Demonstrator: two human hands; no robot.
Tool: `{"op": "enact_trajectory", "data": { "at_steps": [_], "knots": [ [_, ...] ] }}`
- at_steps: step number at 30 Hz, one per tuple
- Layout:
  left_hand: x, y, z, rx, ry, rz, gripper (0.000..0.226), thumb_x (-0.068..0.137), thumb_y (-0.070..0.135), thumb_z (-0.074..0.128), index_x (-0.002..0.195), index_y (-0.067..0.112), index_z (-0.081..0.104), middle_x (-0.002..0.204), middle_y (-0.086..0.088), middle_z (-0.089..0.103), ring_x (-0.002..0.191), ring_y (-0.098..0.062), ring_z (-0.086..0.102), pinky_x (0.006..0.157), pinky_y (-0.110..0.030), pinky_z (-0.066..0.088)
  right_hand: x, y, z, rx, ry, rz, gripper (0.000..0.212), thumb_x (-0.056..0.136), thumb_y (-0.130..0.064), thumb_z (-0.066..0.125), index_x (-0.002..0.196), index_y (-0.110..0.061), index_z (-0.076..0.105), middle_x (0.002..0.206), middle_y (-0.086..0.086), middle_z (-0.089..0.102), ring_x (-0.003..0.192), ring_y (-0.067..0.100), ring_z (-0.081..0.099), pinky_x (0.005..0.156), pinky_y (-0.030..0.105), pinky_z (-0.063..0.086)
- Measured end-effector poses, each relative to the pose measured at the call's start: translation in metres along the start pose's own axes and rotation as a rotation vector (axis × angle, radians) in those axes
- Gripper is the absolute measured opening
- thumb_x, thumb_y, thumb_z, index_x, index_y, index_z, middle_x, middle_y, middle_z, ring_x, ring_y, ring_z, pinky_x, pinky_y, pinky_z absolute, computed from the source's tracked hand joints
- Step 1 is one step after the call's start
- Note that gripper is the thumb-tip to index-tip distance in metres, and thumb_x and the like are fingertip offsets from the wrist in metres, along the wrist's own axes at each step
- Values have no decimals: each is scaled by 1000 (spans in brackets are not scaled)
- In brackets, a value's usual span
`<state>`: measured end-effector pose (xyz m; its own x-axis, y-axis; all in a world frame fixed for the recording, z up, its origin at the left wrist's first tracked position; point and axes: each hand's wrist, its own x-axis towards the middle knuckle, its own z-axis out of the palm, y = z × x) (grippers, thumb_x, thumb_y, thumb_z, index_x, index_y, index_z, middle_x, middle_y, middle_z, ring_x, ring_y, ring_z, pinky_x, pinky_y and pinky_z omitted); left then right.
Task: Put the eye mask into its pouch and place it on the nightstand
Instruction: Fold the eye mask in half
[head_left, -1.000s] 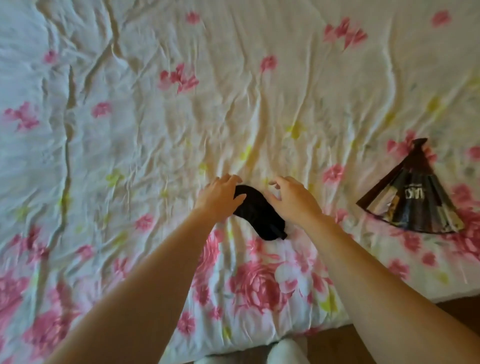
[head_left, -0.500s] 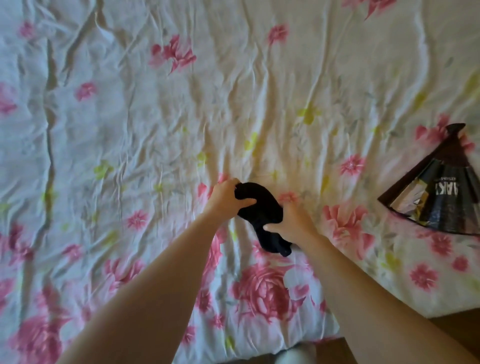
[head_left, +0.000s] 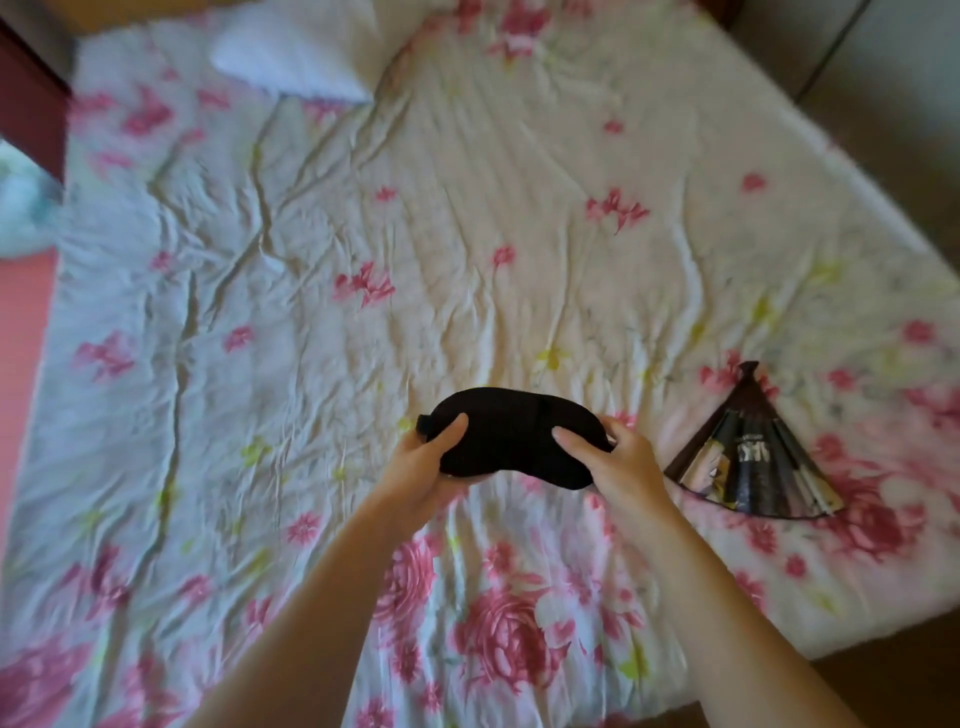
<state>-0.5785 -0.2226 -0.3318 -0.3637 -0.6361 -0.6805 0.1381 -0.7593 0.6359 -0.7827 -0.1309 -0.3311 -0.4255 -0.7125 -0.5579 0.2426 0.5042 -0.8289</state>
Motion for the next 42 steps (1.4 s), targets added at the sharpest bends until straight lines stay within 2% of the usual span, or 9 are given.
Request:
{"op": "enact_trajectory", "data": {
  "at_steps": [3,8,10,15,22,30,35,39,42],
  "knots": [
    [-52,29,32,-147,-35,55,47,84,17,67,128,1,59,123,-24,70,114,-39,68,97,-57,53,-40,-44,-3,234,28,13,26,80,-17,81,103,-11,71,98,10,77,90,22,75,77,41,60],
    [-132,50,69,-310,-37,152,52,81,18,66,131,3,59,124,-22,70,115,-37,67,93,-53,55,-107,-93,1,663,-45,141,19,90,-14,69,108,-10,69,93,6,78,96,21,70,85,34,51],
    [-156,51,77,-363,-22,181,48,87,16,64,134,4,57,127,-23,68,116,-38,67,89,-52,58,-129,-102,5,728,-90,155,19,92,-15,65,110,-11,68,99,6,78,101,21,69,93,34,48],
    [-198,47,91,-390,-50,318,50,96,15,59,144,28,49,139,-17,59,123,-34,62,94,-50,56,-163,-124,6,647,-110,33,19,97,-14,58,113,-9,67,107,12,76,99,24,73,91,37,54],
    [-243,42,99,-466,-126,372,66,90,38,60,151,26,40,147,-17,52,126,-32,60,84,-40,60,-211,-138,10,591,-16,-105,27,100,-13,53,126,-7,61,114,12,71,108,25,69,92,38,55],
    [-277,22,71,-463,-148,350,47,104,35,45,150,25,41,145,-16,52,127,-33,57,78,-38,60,-262,-119,22,500,66,-137,31,104,-17,47,130,-5,59,117,11,69,106,21,68,79,28,56],
    [-296,15,63,-450,-119,352,46,104,37,45,146,18,46,144,-18,55,125,-31,60,81,-37,60,-281,-117,26,375,79,-239,29,104,-23,45,126,-10,59,116,7,68,109,21,66,92,34,54],
    [-309,24,67,-450,-83,382,50,103,38,44,146,11,47,142,-20,57,125,-31,61,88,-39,57,-288,-128,36,158,105,-360,39,103,-34,44,134,-14,56,128,6,64,121,25,60,107,46,47],
    [-318,30,78,-468,-85,407,44,104,34,44,142,12,50,139,-20,59,121,-31,63,84,-40,60,-296,-142,39,43,104,-463,43,104,-35,41,138,-11,52,132,4,60,125,22,56,108,41,45]
  ]
}}
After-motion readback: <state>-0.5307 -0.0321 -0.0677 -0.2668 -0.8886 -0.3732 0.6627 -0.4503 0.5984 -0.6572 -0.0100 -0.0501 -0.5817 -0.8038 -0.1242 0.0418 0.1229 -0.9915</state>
